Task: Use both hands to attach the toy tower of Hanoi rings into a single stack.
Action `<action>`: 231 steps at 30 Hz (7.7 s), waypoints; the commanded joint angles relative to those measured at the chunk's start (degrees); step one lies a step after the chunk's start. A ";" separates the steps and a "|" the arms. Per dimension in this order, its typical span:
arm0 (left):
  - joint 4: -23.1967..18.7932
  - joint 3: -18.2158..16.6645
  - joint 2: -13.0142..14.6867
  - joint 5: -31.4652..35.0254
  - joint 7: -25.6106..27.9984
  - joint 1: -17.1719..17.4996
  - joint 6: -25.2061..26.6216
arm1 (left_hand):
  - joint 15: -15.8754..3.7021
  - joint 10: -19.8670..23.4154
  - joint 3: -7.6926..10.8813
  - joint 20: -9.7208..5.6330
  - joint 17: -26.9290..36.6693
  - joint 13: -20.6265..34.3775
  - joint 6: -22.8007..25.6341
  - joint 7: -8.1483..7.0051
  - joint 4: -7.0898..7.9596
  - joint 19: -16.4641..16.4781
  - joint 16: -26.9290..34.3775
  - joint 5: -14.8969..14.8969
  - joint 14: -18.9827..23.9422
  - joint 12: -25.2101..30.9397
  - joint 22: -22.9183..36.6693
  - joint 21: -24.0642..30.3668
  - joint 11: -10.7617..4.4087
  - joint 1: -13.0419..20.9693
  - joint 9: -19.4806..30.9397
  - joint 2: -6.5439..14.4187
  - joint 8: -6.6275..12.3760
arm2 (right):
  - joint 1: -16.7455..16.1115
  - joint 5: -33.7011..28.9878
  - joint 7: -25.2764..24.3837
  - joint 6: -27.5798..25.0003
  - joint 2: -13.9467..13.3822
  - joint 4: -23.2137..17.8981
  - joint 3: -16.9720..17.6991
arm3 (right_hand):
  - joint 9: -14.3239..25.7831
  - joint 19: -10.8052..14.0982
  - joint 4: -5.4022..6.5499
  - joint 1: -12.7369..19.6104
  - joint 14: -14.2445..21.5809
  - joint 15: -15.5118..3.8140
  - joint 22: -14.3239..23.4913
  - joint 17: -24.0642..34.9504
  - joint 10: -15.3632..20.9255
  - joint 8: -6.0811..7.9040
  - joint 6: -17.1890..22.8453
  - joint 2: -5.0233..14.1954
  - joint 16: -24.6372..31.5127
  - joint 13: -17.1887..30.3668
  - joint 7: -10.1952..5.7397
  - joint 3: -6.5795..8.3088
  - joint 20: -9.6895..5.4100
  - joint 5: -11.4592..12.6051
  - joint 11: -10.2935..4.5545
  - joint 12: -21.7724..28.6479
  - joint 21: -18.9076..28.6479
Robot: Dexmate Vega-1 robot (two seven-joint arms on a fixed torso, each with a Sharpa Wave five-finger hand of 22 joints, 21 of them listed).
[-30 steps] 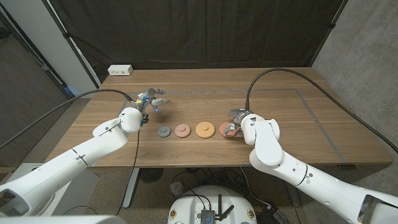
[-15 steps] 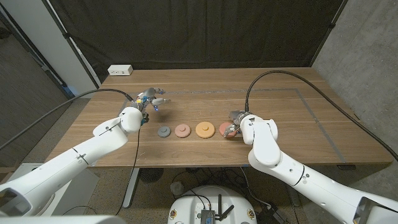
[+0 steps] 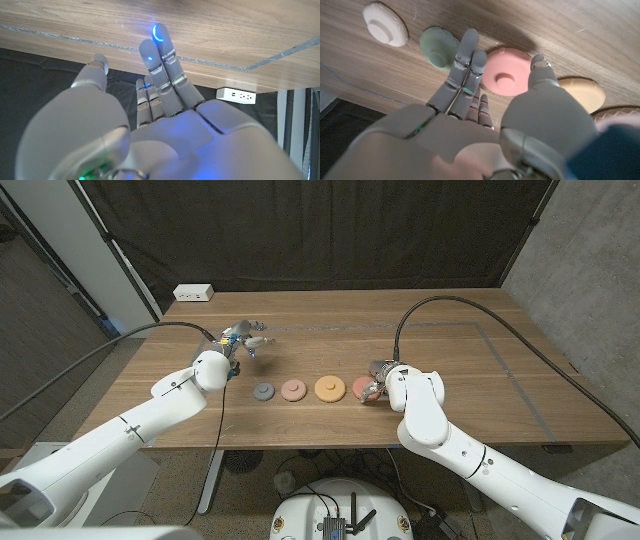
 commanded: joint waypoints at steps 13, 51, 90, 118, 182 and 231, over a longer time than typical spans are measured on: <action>0.37 0.12 -0.12 -0.15 -0.31 -0.11 -0.03 | -3.20 0.65 -0.23 -4.58 0.34 0.31 0.83 0.01 -0.09 0.21 0.97 0.39 0.87 -0.38 -0.56 0.63 -0.02 -0.21 0.07 0.36 -0.24 | 0.49 -1.01 2.45 0.96 1.51 2.27 -0.18 | -0.07 -0.30 0.03 0.19 -0.36 -6.61 -0.13 -0.04 0.44 0.42 0.44 0.92 0.76 0.03 -0.14 -0.01 -5.30 0.35 -0.24 0.66 0.72; -0.22 -0.43 0.46 -1.01 -0.02 1.08 -0.01 | -3.19 0.99 -0.11 -4.60 0.14 0.48 1.31 0.05 -0.10 -0.26 1.36 0.42 0.83 -0.53 -1.10 1.75 0.11 -0.32 0.10 0.45 -0.26 | -6.00 4.41 -16.79 3.25 0.46 -0.07 2.46 | 0.15 8.64 -0.89 4.20 14.69 -6.69 0.32 15.75 19.65 4.69 14.60 5.25 12.60 2.19 -6.45 4.36 -5.76 3.09 -7.82 5.11 10.96; -0.39 -0.30 0.36 -1.16 0.01 0.97 0.50 | -3.19 1.49 0.05 -4.63 -0.17 0.65 1.75 0.02 -0.09 -0.63 1.64 0.44 0.65 -0.64 -2.04 2.87 -0.04 -0.63 0.12 0.58 -0.31 | -0.99 5.76 -11.27 3.09 -3.80 -4.23 0.09 | 0.12 11.23 -0.73 3.58 19.28 -6.67 0.20 20.09 28.34 6.60 23.11 7.11 14.86 3.56 -8.28 8.33 -5.80 5.51 -9.47 6.43 13.35; -1.15 -0.32 1.18 -0.66 -0.43 1.12 0.64 | -3.19 1.53 0.22 -4.67 -0.23 0.84 1.70 0.01 -0.15 -1.04 2.02 0.46 0.58 -0.80 -2.77 3.81 -0.06 -0.78 0.14 0.53 -0.46 | 0.83 9.19 -10.15 11.87 -3.87 -5.82 1.73 | 0.09 12.01 -0.98 3.21 18.91 -6.76 0.06 19.68 28.36 6.06 23.62 6.97 14.35 4.43 -7.49 9.90 -5.91 6.11 -8.96 5.62 13.87; 6.21 -3.06 0.76 -0.30 1.64 3.65 -14.09 | -3.17 2.53 0.37 -4.51 -0.61 0.77 2.78 -0.52 -0.20 -2.12 2.72 0.37 0.35 -0.89 -4.09 5.43 -0.33 -0.87 0.18 0.08 -0.28 | 10.10 12.18 -6.31 19.15 0.66 2.21 -3.81 | 0.26 11.37 -1.12 2.75 18.20 -6.77 -0.74 19.36 28.16 5.07 24.61 6.16 12.83 6.15 -8.13 12.62 -5.87 6.41 -9.16 4.04 13.57; 6.09 -3.32 0.20 -0.70 1.04 4.00 -14.67 | -3.16 2.60 0.47 -4.34 -1.04 0.50 2.88 -0.67 -0.05 -2.76 2.96 0.29 -0.15 -1.15 -5.36 6.27 -0.30 -1.55 0.17 0.19 -0.44 | 14.40 17.31 -5.91 16.99 0.27 5.51 -8.17 | 0.44 10.93 -1.12 2.14 18.03 -6.77 -1.12 19.59 28.48 4.32 25.02 5.84 12.16 7.13 -8.12 14.27 -5.87 6.53 -9.05 3.13 13.49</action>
